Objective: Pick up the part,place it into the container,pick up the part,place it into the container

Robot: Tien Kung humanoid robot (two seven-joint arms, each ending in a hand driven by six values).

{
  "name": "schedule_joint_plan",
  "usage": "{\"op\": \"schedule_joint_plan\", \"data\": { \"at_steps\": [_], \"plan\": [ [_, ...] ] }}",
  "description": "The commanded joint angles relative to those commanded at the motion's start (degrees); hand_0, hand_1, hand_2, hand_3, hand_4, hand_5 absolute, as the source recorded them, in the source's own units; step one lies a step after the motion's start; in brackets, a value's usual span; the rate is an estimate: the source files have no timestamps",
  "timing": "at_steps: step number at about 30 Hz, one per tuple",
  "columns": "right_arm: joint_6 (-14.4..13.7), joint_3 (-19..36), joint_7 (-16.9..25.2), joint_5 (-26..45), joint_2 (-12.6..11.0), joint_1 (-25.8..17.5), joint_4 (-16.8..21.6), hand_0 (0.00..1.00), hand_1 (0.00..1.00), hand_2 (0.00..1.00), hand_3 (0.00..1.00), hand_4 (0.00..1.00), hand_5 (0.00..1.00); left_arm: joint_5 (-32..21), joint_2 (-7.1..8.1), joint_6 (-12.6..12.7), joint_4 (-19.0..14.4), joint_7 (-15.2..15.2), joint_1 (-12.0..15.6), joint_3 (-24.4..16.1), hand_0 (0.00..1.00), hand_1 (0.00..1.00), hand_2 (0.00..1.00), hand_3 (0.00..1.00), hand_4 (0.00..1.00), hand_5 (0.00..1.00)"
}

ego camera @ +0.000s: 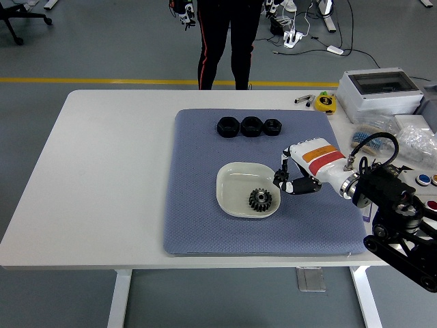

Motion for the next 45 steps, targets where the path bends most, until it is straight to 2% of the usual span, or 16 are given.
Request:
{"op": "schedule_joint_plan", "data": {
  "at_steps": [4, 10, 11, 16, 17, 19, 22, 23, 28, 29, 36, 45],
  "plan": [
    [0.16, -1.12, -0.02, -0.03, 0.88, 1.55, 1.17, 0.002, 0.002, 0.118, 0.388, 0.735, 0.451, -0.22, 0.11, 0.02, -0.05, 0.01, -0.09, 0.16, 0.668, 0.631, 0.696, 0.617, 0.628, 0.649],
    [0.30, -3.75, -0.03, 0.87, 3.50, 4.82, 0.00, 0.002, 0.002, 0.117, 0.398, 0.751, 0.441, -0.50, 0.31, 0.02, -0.12, 0.05, -0.31, 0.35, 0.669, 0.632, 0.696, 0.617, 0.628, 0.648],
    [-0.02, -4.44, -0.30, 1.17, 4.31, 5.55, -0.78, 0.002, 0.002, 0.115, 0.418, 0.794, 0.410, -0.49, 0.35, 0.01, -0.13, 0.08, -0.35, 0.34, 0.669, 0.631, 0.697, 0.617, 0.627, 0.646],
    [-2.01, -6.33, -1.96, 2.51, 7.71, 7.57, -4.62, 0.002, 0.002, 0.115, 0.418, 0.794, 0.410, -0.46, 0.44, 0.00, -0.19, 0.18, -0.54, 0.29, 0.669, 0.631, 0.697, 0.617, 0.627, 0.646],
    [-2.40, -6.64, -2.26, 2.56, 8.29, 7.85, -5.32, 0.002, 0.002, 0.113, 0.457, 0.836, 0.369, -0.46, 0.45, 0.01, -0.20, 0.20, -0.58, 0.26, 0.668, 0.632, 0.698, 0.617, 0.627, 0.642],
    [-3.00, -7.31, -2.76, 2.54, 9.35, 8.47, -6.79, 0.002, 0.002, 0.113, 0.457, 0.836, 0.369, -0.47, 0.46, 0.02, -0.20, 0.24, -0.66, 0.23, 0.668, 0.632, 0.698, 0.617, 0.627, 0.642],
    [-2.46, -7.82, -3.25, 2.34, 10.34, 9.01, -8.61, 0.002, 0.002, 0.113, 0.457, 0.836, 0.369, -0.45, 0.47, 0.01, -0.23, 0.28, -0.77, 0.26, 0.668, 0.632, 0.698, 0.617, 0.627, 0.642],
    [-2.12, -7.89, -3.33, 2.28, 10.47, 9.05, -9.03, 0.002, 0.002, 0.111, 0.500, 0.998, 0.518, -0.49, 0.48, 0.02, -0.23, 0.29, -0.80, 0.28, 0.669, 0.634, 0.698, 0.617, 0.630, 0.643],
    [-1.44, -8.15, -3.31, 2.32, 10.37, 8.75, -9.72, 0.002, 0.002, 0.111, 0.500, 0.998, 0.518, -0.60, 0.50, 0.07, -0.22, 0.28, -0.81, 0.28, 0.669, 0.634, 0.698, 0.617, 0.630, 0.643],
    [-1.43, -8.17, -3.30, 2.34, 10.36, 8.71, -9.75, 0.002, 0.002, 0.108, 0.505, 0.998, 0.569, -0.59, 0.50, 0.07, -0.22, 0.29, -0.81, 0.28, 0.669, 0.634, 0.700, 0.617, 0.629, 0.641],
    [-1.61, -7.86, -3.43, 2.43, 10.05, 8.30, -9.86, 0.002, 0.002, 0.109, 0.504, 0.998, 0.586, -0.28, 0.43, 0.02, -0.20, 0.32, -0.71, 0.16, 0.669, 0.634, 0.700, 0.617, 0.629, 0.641],
    [-2.45, -4.85, -3.97, 1.89, 8.80, 7.56, -8.29, 0.002, 0.002, 0.108, 0.503, 0.998, 0.586, -0.58, 0.29, 0.26, -0.12, 0.19, -0.64, 0.25, 0.669, 0.634, 0.700, 0.617, 0.629, 0.641]
  ]
}}
